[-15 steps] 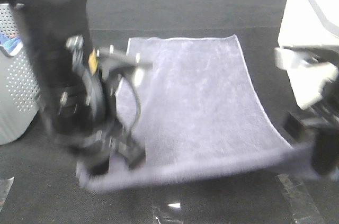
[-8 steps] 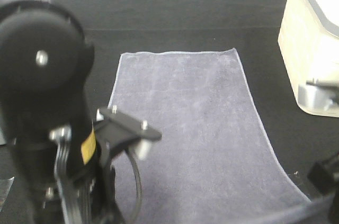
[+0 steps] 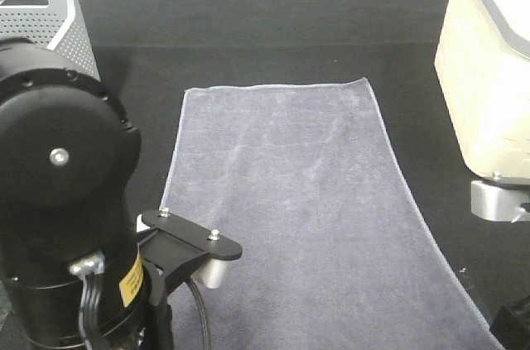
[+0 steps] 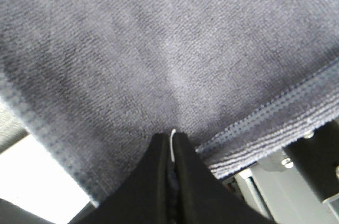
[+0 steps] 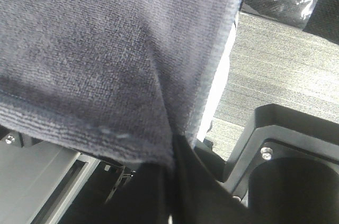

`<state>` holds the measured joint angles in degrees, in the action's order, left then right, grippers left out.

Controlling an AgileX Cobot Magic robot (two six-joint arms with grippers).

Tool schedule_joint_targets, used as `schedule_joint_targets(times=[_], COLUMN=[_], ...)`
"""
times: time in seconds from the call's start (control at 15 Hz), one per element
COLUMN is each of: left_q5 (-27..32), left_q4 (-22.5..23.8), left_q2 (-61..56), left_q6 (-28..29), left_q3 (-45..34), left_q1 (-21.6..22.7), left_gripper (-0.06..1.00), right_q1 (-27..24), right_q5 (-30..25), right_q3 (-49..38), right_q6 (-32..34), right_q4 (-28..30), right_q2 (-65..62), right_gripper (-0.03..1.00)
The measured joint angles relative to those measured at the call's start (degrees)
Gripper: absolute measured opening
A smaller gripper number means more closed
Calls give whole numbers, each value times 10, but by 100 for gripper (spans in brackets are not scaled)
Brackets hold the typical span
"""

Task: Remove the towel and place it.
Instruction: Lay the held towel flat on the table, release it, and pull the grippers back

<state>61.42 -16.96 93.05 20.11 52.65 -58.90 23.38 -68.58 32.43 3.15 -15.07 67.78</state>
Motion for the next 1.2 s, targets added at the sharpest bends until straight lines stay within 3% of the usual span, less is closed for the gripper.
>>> schedule_joint_targets(times=[0.07, 0.2, 0.4, 0.47, 0.53, 0.73, 0.87, 1.0, 1.07, 1.2], left_q5=[0, 42, 57, 57, 55, 54, 52, 37, 29, 10], left_q4=[-1, 16, 26, 33, 41, 78, 135, 248, 284, 303], left_q2=[0, 0, 0, 0, 0, 0, 0, 0, 0, 0], left_q6=[0, 0, 0, 0, 0, 7, 48, 117, 139, 150], left_q3=[0, -7, -10, -10, -10, -10, -10, -3, 7, 21], left_q1=[0, 0, 0, 0, 0, 0, 0, 0, 3, 15], left_gripper=[3, 20, 60, 65, 67, 67, 65, 64, 64, 64], right_q1=[0, 0, -1, -1, -1, -1, -1, -1, -1, -1], right_q5=[0, -2, -9, -9, -9, -11, -9, 30, 68, 93], right_q3=[0, -2, -3, -3, -3, 6, 32, 56, 77, 93], right_q6=[0, 0, 0, 0, 0, -5, -7, -10, -10, -10], right_q4=[2, 33, 38, 38, 38, 58, 85, 103, 109, 110], right_q2=[0, 0, 0, 0, 0, 0, 0, 1, 1, 1], right_gripper=[1, 15, 64, 75, 79, 82, 81, 73, 67, 64])
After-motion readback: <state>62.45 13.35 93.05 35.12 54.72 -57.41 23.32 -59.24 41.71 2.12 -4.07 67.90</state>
